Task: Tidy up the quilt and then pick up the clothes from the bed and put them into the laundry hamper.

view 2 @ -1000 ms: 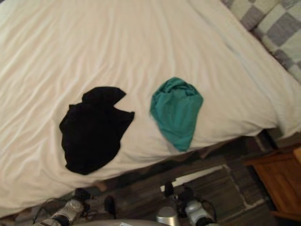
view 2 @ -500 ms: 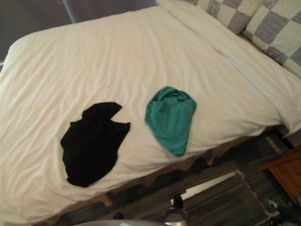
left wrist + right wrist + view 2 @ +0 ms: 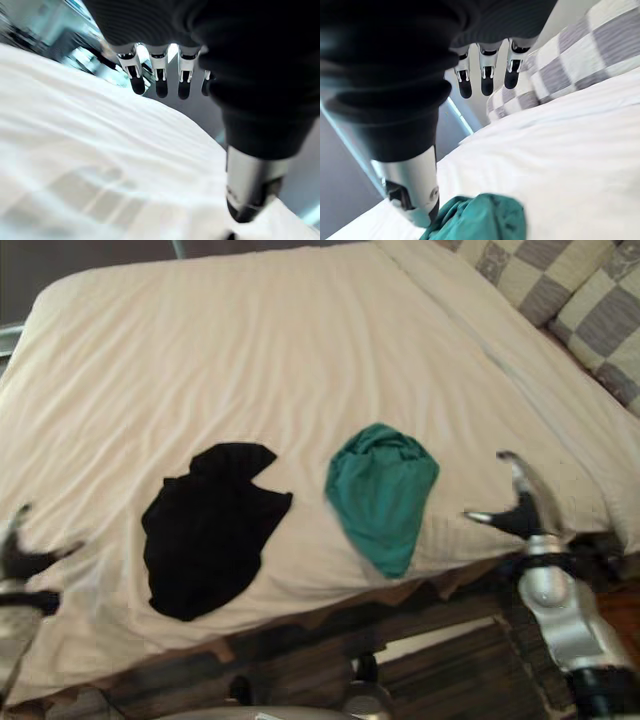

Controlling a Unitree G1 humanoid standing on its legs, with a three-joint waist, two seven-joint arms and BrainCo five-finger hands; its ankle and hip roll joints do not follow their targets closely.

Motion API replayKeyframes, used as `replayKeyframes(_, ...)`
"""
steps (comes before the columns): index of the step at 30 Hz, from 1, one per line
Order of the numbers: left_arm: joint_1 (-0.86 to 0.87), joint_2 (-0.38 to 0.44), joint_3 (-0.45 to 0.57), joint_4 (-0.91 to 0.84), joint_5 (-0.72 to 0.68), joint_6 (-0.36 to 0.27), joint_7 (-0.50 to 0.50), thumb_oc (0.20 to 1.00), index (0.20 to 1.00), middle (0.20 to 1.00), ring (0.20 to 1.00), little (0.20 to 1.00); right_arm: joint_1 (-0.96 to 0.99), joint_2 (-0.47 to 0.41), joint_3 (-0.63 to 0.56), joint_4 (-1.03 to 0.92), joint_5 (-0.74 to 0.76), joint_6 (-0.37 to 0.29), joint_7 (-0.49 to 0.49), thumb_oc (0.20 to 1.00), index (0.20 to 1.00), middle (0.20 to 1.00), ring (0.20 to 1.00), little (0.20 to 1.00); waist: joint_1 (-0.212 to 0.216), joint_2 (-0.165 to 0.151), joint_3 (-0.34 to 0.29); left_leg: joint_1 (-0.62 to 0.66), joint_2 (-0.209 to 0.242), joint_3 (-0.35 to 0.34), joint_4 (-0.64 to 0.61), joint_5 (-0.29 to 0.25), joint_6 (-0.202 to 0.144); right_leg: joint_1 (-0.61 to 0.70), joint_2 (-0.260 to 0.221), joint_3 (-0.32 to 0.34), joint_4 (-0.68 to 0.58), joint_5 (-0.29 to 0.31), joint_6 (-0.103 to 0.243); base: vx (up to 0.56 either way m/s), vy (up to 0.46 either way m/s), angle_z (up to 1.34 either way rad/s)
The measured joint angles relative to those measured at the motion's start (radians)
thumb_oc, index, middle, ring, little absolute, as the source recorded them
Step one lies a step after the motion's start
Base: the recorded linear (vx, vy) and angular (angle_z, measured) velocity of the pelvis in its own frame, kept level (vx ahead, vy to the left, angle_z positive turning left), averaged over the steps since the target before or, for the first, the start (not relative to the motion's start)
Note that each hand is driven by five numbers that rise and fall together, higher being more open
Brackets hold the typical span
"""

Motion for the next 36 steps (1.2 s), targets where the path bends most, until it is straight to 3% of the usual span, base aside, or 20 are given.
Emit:
replayKeyframes(6, -0.193, 0.000, -0.190, -0.101, 0.275, 0.050, -0.007, 1.000, 1.000, 1.000, 1.000, 1.000, -0.145, 0.008, 0.125, -0.074, -0.073, 0.013, 0.022, 1.000, 1.000, 1.000, 1.000, 1.000, -0.001, -0.009, 0.066, 0.004, 0.002, 0.030, 0.000, 0.000, -0.001, -0.021, 0.005, 0.039, 0.000, 0.010, -0.004, -0.08, -0.032, -0.18)
replayKeyframes(9, -0.324, -0.022, -0.311, -0.102, 0.361, 0.084, -0.010, 1.000, 1.000, 1.000, 1.000, 1.000, -0.218, 0.008, 0.202, -0.088, -0.079, 0.027, 0.019, 1.000, 1.000, 1.000, 1.000, 1.000, -0.020, -0.012, 0.095, -0.031, 0.002, 0.059, 0.000, 0.007, -0.002, -0.080, 0.009, 0.074, 0.000, 0.028, -0.006, -0.15, -0.002, -0.25)
replayKeyframes(11, -0.392, -0.048, -0.342, -0.087, 0.398, 0.093, -0.019, 1.000, 1.000, 1.000, 1.000, 1.000, -0.270, 0.010, 0.228, -0.093, -0.081, 0.020, 0.023, 1.000, 1.000, 1.000, 1.000, 1.000, -0.038, -0.008, 0.148, -0.040, 0.002, 0.062, 0.000, 0.012, 0.000, -0.093, 0.006, 0.079, 0.001, 0.038, -0.010, -0.11, 0.007, -0.17)
replayKeyframes(12, -0.404, -0.058, -0.348, -0.070, 0.426, 0.103, -0.017, 0.903, 0.903, 0.903, 0.903, 0.903, -0.280, 0.011, 0.240, -0.090, -0.081, 0.027, 0.022, 1.000, 1.000, 1.000, 1.000, 1.000, -0.046, -0.008, 0.153, -0.044, 0.000, 0.071, 0.000, 0.012, 0.000, -0.102, 0.008, 0.086, 0.001, 0.041, -0.011, -0.10, -0.006, -0.17)
replayKeyframes(13, -0.419, -0.068, -0.361, -0.033, 0.450, 0.123, -0.019, 0.523, 0.523, 0.523, 0.523, 0.523, -0.295, 0.011, 0.253, -0.091, -0.081, 0.036, 0.023, 1.000, 1.000, 1.000, 1.000, 1.000, -0.055, -0.006, 0.165, -0.044, 0.001, 0.084, 0.000, 0.012, 0.000, -0.108, 0.011, 0.096, 0.001, 0.041, -0.011, -0.08, -0.008, -0.21)
replayKeyframes(15, -0.429, -0.091, -0.362, 0.020, 0.495, 0.154, -0.025, 0.564, 0.564, 0.564, 0.564, 0.564, -0.299, 0.010, 0.252, -0.095, -0.081, 0.043, 0.022, 1.000, 1.000, 1.000, 1.000, 1.000, -0.061, -0.003, 0.181, -0.051, 0.004, 0.093, 0.000, 0.012, 0.000, -0.124, 0.013, 0.107, 0.001, 0.041, -0.011, -0.04, -0.017, -0.20)
replayKeyframes(16, -0.434, -0.109, -0.359, 0.045, 0.529, 0.176, -0.037, 0.702, 0.702, 0.702, 0.702, 0.702, -0.300, 0.009, 0.252, -0.095, -0.083, 0.047, 0.023, 1.000, 1.000, 1.000, 1.000, 1.000, -0.063, 0.000, 0.196, -0.059, 0.004, 0.094, 0.000, 0.012, 0.000, -0.131, 0.012, 0.107, 0.001, 0.043, -0.014, -0.04, -0.043, -0.13)
replayKeyframes(17, -0.428, -0.117, -0.349, 0.043, 0.545, 0.179, -0.033, 0.733, 0.733, 0.733, 0.733, 0.733, -0.300, 0.008, 0.252, -0.095, -0.085, 0.051, 0.024, 1.000, 1.000, 1.000, 1.000, 1.000, -0.062, 0.001, 0.203, -0.058, 0.005, 0.095, 0.000, 0.012, 0.000, -0.132, 0.011, 0.107, 0.001, 0.043, -0.014, -0.03, -0.036, -0.02)
replayKeyframes(18, -0.425, -0.133, -0.331, 0.052, 0.561, 0.180, -0.034, 0.705, 0.705, 0.705, 0.705, 0.705, -0.300, 0.009, 0.253, -0.093, -0.089, 0.057, 0.024, 1.000, 1.000, 1.000, 1.000, 1.000, -0.058, 0.004, 0.207, -0.061, 0.006, 0.094, 0.000, 0.012, -0.001, -0.131, 0.010, 0.105, 0.001, 0.044, -0.015, -0.03, -0.037, 0.01)
replayKeyframes(19, -0.418, -0.164, -0.301, 0.060, 0.587, 0.177, -0.030, 0.533, 0.533, 0.533, 0.533, 0.533, -0.300, 0.008, 0.253, -0.092, -0.108, 0.060, 0.024, 1.000, 1.000, 1.000, 1.000, 1.000, -0.054, 0.005, 0.210, -0.056, 0.007, 0.093, 0.000, 0.012, -0.001, -0.128, 0.010, 0.104, 0.001, 0.044, -0.015, -0.01, -0.025, 0.07)
replayKeyframes(20, -0.419, -0.172, -0.294, 0.060, 0.594, 0.179, -0.029, 0.457, 0.457, 0.457, 0.457, 0.457, -0.302, 0.008, 0.253, -0.092, -0.116, 0.060, 0.024, 1.000, 1.000, 1.000, 1.000, 1.000, -0.053, 0.007, 0.211, -0.056, 0.006, 0.089, 0.000, 0.012, -0.001, -0.125, 0.009, 0.099, 0.001, 0.044, -0.015, -0.02, -0.055, 0.12)
replayKeyframes(21, -0.422, -0.174, -0.290, 0.060, 0.611, 0.179, -0.029, 0.200, 0.200, 0.200, 0.200, 0.200, -0.303, 0.008, 0.253, -0.092, -0.118, 0.059, 0.024, 1.000, 1.000, 1.000, 1.000, 1.000, -0.050, 0.009, 0.212, -0.057, 0.006, 0.085, 0.000, 0.012, -0.001, -0.120, 0.009, 0.093, 0.001, 0.044, -0.015, -0.01, -0.060, 0.17)
replayKeyframes(28, -0.219, -0.179, -0.153, 0.003, 0.605, 0.177, -0.036, 0.200, 0.200, 0.200, 0.200, 0.200, -0.337, -0.024, 0.245, -0.050, -0.122, 0.077, 0.025, 1.000, 1.000, 1.000, 1.000, 1.000, -0.017, 0.029, 0.223, -0.058, 0.003, 0.050, 0.000, 0.012, -0.001, -0.100, 0.002, 0.057, 0.001, 0.043, -0.014, -0.04, -0.037, 0.14)
replayKeyframes(30, -0.181, -0.169, -0.141, 0.009, 0.601, 0.162, -0.027, 0.200, 0.200, 0.200, 0.200, 0.200, -0.425, -0.025, 0.269, 0.017, -0.121, 0.096, 0.026, 1.000, 1.000, 1.000, 1.000, 1.000, 0.033, 0.050, 0.243, -0.078, -0.002, 0.034, 0.000, 0.018, 0.001, -0.103, -0.004, 0.050, 0.001, 0.042, -0.013, -0.07, -0.024, 0.16)
replayKeyframes(31, -0.178, -0.170, -0.142, 0.013, 0.601, 0.162, -0.025, 0.200, 0.200, 0.200, 0.200, 0.200, -0.459, -0.028, 0.287, 0.045, -0.121, 0.100, 0.027, 1.000, 1.000, 1.000, 1.000, 1.000, 0.025, 0.052, 0.249, -0.073, -0.004, 0.028, 0.000, 0.021, 0.000, -0.103, -0.006, 0.046, 0.001, 0.042, -0.013, -0.08, -0.020, 0.21)
replayKeyframes(32, -0.158, -0.163, -0.138, 0.011, 0.568, 0.150, -0.014, 0.200, 0.200, 0.200, 0.200, 0.200, -0.537, -0.035, 0.335, 0.110, -0.118, 0.100, 0.028, 1.000, 1.000, 1.000, 1.000, 1.000, 0.053, 0.070, 0.262, -0.092, -0.005, 0.024, 0.000, 0.031, 0.000, -0.109, -0.008, 0.036, 0.001, 0.042, -0.013, -0.04, -0.009, 0.26)
replayKeyframes(36, -0.095, -0.144, -0.131, -0.011, 0.522, 0.131, -0.001, 0.200, 0.200, 0.200, 0.200, 0.200, -0.634, -0.039, 0.381, 0.257, -0.116, 0.107, 0.046, 1.000, 1.000, 1.000, 1.000, 1.000, 0.095, 0.099, 0.295, -0.124, -0.008, -0.005, 0.000, 0.046, 0.003, -0.122, -0.011, 0.007, 0.001, 0.044, -0.011, -0.04, -0.001, 0.23)
